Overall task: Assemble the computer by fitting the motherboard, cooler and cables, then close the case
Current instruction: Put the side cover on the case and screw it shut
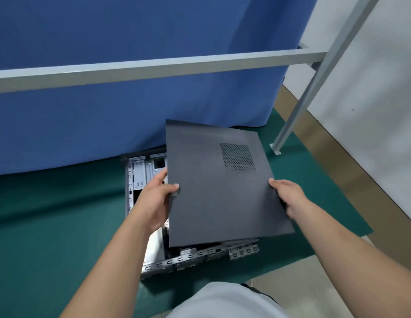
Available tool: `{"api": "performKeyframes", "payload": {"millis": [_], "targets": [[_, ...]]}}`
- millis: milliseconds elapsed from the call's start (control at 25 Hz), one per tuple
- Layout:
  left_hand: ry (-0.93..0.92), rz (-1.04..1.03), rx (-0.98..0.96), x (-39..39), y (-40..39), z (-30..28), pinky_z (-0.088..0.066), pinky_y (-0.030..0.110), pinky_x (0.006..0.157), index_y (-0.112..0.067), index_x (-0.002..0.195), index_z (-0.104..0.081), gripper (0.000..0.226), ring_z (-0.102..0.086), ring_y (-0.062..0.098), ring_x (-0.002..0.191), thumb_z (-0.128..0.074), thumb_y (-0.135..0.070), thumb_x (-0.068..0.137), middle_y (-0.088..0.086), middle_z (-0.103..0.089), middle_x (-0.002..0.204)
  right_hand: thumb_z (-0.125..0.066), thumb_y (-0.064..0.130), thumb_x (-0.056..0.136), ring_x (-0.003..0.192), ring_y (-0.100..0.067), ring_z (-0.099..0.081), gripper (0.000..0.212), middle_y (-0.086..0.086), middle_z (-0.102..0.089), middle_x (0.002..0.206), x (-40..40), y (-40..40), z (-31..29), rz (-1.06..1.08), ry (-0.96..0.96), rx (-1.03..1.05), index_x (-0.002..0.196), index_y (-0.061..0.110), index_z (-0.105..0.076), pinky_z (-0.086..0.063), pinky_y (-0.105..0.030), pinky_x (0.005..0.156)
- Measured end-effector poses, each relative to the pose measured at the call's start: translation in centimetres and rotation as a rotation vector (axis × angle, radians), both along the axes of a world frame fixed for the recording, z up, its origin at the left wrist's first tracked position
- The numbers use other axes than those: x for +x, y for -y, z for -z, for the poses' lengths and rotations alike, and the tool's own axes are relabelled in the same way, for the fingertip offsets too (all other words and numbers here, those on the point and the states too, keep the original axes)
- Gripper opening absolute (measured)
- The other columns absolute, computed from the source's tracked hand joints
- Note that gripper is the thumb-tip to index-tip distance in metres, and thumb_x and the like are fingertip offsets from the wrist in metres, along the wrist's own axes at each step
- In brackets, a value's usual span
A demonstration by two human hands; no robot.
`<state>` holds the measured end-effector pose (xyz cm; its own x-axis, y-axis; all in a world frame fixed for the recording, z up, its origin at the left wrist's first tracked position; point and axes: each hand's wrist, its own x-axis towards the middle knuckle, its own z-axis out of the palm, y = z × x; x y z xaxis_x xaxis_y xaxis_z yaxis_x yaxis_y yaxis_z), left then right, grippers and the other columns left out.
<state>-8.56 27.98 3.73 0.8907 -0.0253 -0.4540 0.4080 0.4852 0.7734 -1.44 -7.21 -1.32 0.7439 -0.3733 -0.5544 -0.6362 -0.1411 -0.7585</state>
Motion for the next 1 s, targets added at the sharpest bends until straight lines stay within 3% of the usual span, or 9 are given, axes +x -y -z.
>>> {"api": "performKeyframes", "payload": {"millis": [120, 200, 280, 360, 480, 680, 840, 1000], "targets": [[-0.091, -0.178, 0.156, -1.4, -2.5, 1.3, -0.059, 0.039, 0.073, -0.025, 0.114, -0.067, 0.037, -0.068, 0.027, 0.076, -0.048, 0.003, 0.098, 0.012, -0.076, 0.095, -0.075, 0.036, 0.091, 0.104, -0.03, -0.068, 0.019, -0.003, -0.074, 0.106, -0.6, -3.4, -0.1, 0.014, 0.07, 0.006, 0.096, 0.018, -0.075, -0.054, -0.048, 0.1], [-0.158, -0.274, 0.568, -2.1, -3.9, 2.6, -0.048, 0.038, 0.079, -0.018, 0.107, -0.065, 0.018, -0.064, 0.028, 0.088, -0.048, -0.013, 0.103, 0.011, -0.071, 0.097, -0.074, 0.031, 0.092, 0.104, -0.027, -0.068, 0.014, 0.001, -0.074, 0.109, -1.2, -5.8, 0.3, -0.001, 0.1, -0.006, 0.096, 0.017, -0.075, -0.054, -0.047, 0.1], [-0.191, -0.294, 0.974, -3.1, -5.0, 3.9, -0.039, 0.038, 0.078, -0.008, 0.102, -0.059, 0.021, -0.058, 0.034, 0.096, -0.043, -0.021, 0.106, 0.012, -0.063, 0.097, -0.071, 0.028, 0.095, 0.105, -0.025, -0.066, 0.015, 0.004, -0.072, 0.115, -1.9, -7.9, 0.9, -0.03, 0.107, -0.065, 0.101, 0.015, -0.074, -0.053, -0.046, 0.102], [-0.209, -0.245, 1.172, -4.0, -5.8, 4.8, -0.039, 0.041, 0.075, -0.006, 0.097, -0.053, 0.027, -0.054, 0.038, 0.09, -0.037, -0.024, 0.108, 0.015, -0.059, 0.093, -0.068, 0.027, 0.097, 0.107, -0.024, -0.065, 0.017, 0.004, -0.069, 0.116, -2.6, -9.4, 1.3, -0.048, 0.105, -0.124, 0.105, 0.013, -0.073, -0.051, -0.043, 0.102], [-0.293, -0.08, 1.389, -4.3, -6.4, 5.6, -0.043, 0.042, 0.071, -0.01, 0.094, -0.048, 0.029, -0.052, 0.038, 0.081, -0.032, -0.03, 0.109, 0.016, -0.057, 0.089, -0.066, 0.026, 0.098, 0.104, -0.026, -0.064, 0.013, 0.001, -0.07, 0.109, -3.3, -10.3, 1.4, -0.064, 0.105, -0.211, 0.102, 0.015, -0.07, -0.051, -0.042, 0.099], [-0.331, 0.133, 1.606, -3.2, -7.1, 5.8, -0.041, 0.039, 0.072, -0.013, 0.097, -0.046, 0.021, -0.058, 0.037, 0.087, -0.032, -0.025, 0.106, 0.017, -0.067, 0.106, -0.065, 0.026, 0.099, 0.098, -0.027, -0.064, 0.017, 0.0, -0.07, 0.097, -3.4, -10.8, 1.1, -0.083, 0.115, -0.289, 0.105, 0.012, -0.071, -0.051, -0.036, 0.089], [-0.369, 0.308, 1.765, -2.4, -7.2, 5.6, -0.037, 0.033, 0.066, -0.016, 0.092, -0.047, 0.011, -0.053, 0.029, 0.079, -0.038, -0.008, 0.092, 0.009, -0.07, 0.103, -0.065, 0.028, 0.098, 0.101, -0.029, -0.064, 0.019, -0.006, -0.072, 0.103, -3.3, -10.9, 1.0, -0.151, 0.111, -0.421, 0.107, 0.012, -0.068, -0.05, -0.034, 0.086], [-0.368, 0.445, 1.897, -1.8, -7.5, 5.1, -0.033, 0.03, 0.062, -0.02, 0.096, -0.052, 0.016, -0.064, 0.027, 0.085, -0.039, -0.013, 0.092, 0.004, -0.071, 0.103, -0.067, 0.034, 0.096, 0.097, -0.032, -0.062, 0.024, -0.01, -0.065, 0.105, -3.0, -9.9, 0.4, -0.343, 0.117, -0.589, 0.109, 0.015, -0.058, -0.051, -0.039, 0.082]]}}
